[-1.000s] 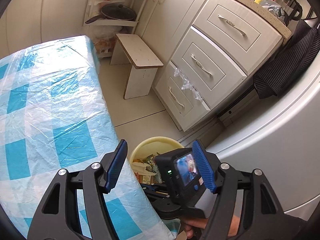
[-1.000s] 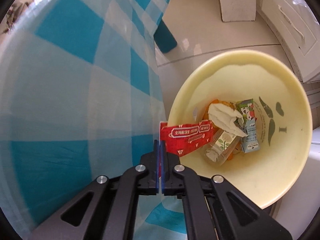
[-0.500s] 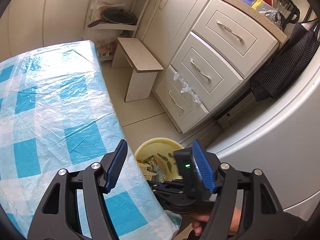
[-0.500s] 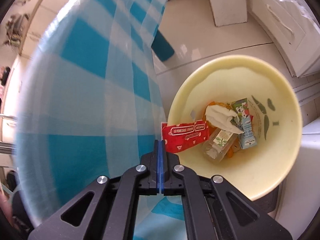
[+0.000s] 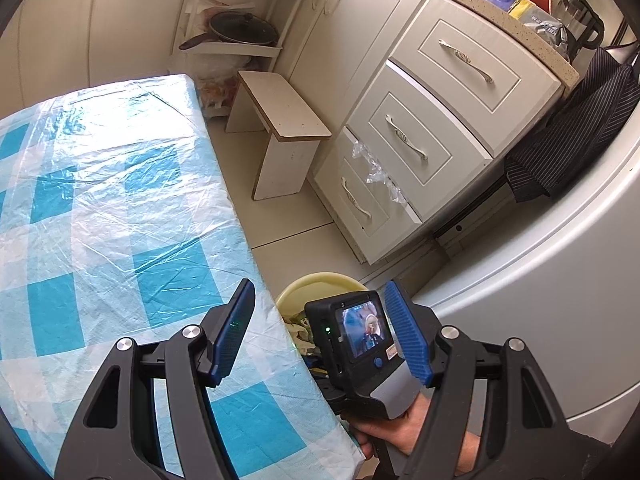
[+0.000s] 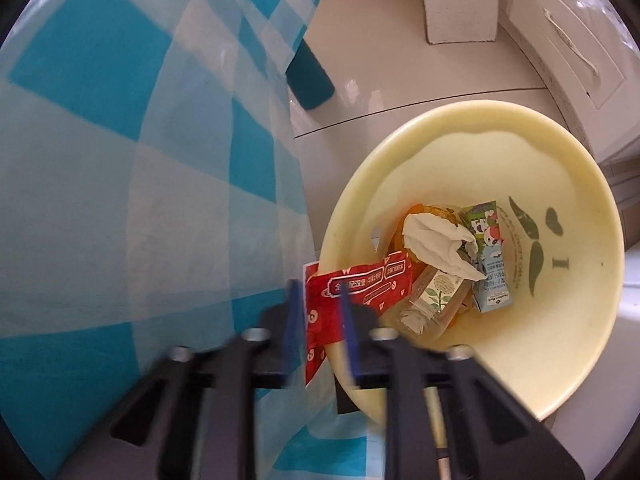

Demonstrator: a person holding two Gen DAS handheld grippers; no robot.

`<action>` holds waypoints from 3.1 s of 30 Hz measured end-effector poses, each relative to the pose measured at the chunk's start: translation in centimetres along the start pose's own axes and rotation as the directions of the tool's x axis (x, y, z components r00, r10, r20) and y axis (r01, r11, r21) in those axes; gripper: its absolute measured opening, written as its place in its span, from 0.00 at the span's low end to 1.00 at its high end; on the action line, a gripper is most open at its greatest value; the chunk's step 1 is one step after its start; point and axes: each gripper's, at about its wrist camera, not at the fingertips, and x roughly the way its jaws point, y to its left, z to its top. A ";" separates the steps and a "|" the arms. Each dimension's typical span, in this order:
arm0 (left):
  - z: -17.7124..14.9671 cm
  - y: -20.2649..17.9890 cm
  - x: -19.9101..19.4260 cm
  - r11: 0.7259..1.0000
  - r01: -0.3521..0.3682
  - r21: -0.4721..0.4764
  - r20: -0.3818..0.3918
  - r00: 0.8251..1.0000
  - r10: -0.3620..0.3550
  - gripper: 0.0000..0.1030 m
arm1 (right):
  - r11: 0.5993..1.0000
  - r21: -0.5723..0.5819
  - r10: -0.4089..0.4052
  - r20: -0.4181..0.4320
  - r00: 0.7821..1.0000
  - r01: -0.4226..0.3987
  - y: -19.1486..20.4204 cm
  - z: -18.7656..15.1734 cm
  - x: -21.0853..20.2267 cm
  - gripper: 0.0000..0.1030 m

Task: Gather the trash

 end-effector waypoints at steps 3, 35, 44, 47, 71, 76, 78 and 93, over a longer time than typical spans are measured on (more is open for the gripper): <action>0.1 0.0 0.1 1.000 -0.001 -0.003 -0.001 1.000 0.001 0.62 | 0.998 0.030 0.048 0.014 0.999 -0.048 -0.6 0.0 -0.5 0.01; -1.8 -1.8 -10.4 0.995 -0.069 0.077 0.129 0.990 0.059 0.89 | 0.973 0.223 -0.122 0.297 0.947 0.056 -4.0 -4.2 -14.4 0.49; -6.9 -6.4 -18.6 0.978 -0.180 0.104 0.227 0.962 0.153 0.93 | 0.977 0.176 -0.209 0.699 0.684 0.119 3.8 -17.9 -29.2 0.93; -8.7 -7.4 -21.5 0.970 -0.225 0.094 0.264 0.945 0.194 0.93 | 0.973 0.176 -0.233 0.733 0.639 0.152 5.5 -21.9 -31.4 0.93; -22.0 -11.4 -36.3 0.920 -0.377 0.105 0.332 0.886 0.325 0.93 | 0.964 0.153 -0.244 0.831 0.499 0.218 14.7 -34.5 -36.1 0.93; -22.5 -11.1 -36.6 0.911 -0.400 0.104 0.323 0.880 0.349 0.93 | 0.958 0.166 -0.265 0.822 0.504 0.232 15.3 -35.3 -35.7 0.93; -22.8 -11.1 -36.7 0.904 -0.414 0.112 0.325 0.874 0.360 0.93 | 0.958 0.166 -0.265 0.819 0.509 0.232 15.4 -35.6 -35.4 0.93; -24.5 -9.5 -38.6 0.907 -0.412 0.088 0.328 0.872 0.364 0.93 | 0.957 0.136 -0.252 0.829 0.500 0.256 17.7 -36.3 -35.0 0.93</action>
